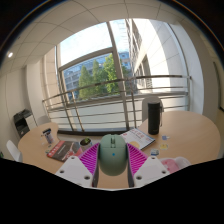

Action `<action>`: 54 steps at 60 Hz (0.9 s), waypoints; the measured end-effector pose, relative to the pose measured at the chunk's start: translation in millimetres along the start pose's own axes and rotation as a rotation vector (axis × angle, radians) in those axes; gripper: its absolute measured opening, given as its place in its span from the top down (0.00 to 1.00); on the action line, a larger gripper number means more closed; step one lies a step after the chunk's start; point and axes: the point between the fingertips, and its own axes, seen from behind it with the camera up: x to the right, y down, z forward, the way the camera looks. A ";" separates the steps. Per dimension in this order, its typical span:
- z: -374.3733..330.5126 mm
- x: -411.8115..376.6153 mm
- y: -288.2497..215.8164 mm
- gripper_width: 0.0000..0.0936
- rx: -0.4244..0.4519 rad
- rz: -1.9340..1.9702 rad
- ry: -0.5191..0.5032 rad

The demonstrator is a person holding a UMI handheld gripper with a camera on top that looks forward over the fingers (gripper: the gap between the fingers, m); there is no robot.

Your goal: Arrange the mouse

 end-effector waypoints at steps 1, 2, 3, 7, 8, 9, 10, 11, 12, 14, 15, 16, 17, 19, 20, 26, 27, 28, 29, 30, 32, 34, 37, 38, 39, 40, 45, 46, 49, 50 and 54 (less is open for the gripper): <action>-1.6 13.1 -10.5 0.57 0.008 0.008 0.010; -0.5 24.6 -13.7 0.57 0.015 0.012 0.022; 2.6 34.1 -18.0 0.57 0.018 0.014 0.034; 12.6 85.8 -3.5 0.57 -0.012 0.003 0.104; 15.7 98.9 4.4 0.57 -0.030 0.004 0.125; 18.3 111.0 12.4 0.57 -0.050 0.006 0.143; 17.0 131.5 33.6 0.57 -0.062 0.010 0.154; 20.1 133.9 29.8 0.57 -0.090 0.016 0.172; 21.9 146.5 42.3 0.57 -0.107 0.018 0.182; 25.1 164.1 61.3 0.57 -0.147 0.015 0.208; 26.5 172.2 71.2 0.57 -0.167 0.007 0.220; 27.2 179.3 80.9 0.57 -0.187 -0.002 0.231; 27.6 185.7 89.7 0.57 -0.205 -0.011 0.241; 30.6 196.1 110.0 0.57 -0.231 -0.022 0.252; 30.3 200.4 117.4 0.57 -0.243 -0.027 0.255; 31.9 212.8 151.5 0.53 -0.316 -0.014 0.267; 32.0 214.3 155.4 0.53 -0.324 -0.013 0.270; 32.5 215.5 158.8 0.52 -0.330 -0.013 0.272; 32.9 216.5 161.8 0.51 -0.335 -0.014 0.274; 34.7 217.3 165.6 0.50 -0.344 -0.016 0.277; 34.0 219.5 171.8 0.47 -0.358 -0.023 0.283; 32.3 220.6 173.1 0.44 -0.364 -0.025 0.289; 28.1 220.9 165.8 0.32 -0.356 -0.030 0.300; 24.4 219.7 163.8 0.26 -0.349 -0.031 0.303; 21.4 218.4 160.9 0.19 -0.349 -0.033 0.305; 18.2 216.6 158.5 0.12 -0.347 -0.035 0.304; -1.0 211.2 143.8 0.12 -0.333 -0.055 0.321; -6.3 210.3 140.1 0.10 -0.328 -0.059 0.328; -21.0 204.6 129.6 0.09 -0.316 -0.072 0.336; -26.4 202.6 126.1 0.09 -0.311 -0.077 0.339; -51.3 192.8 113.8 0.09 -0.294 -0.086 0.354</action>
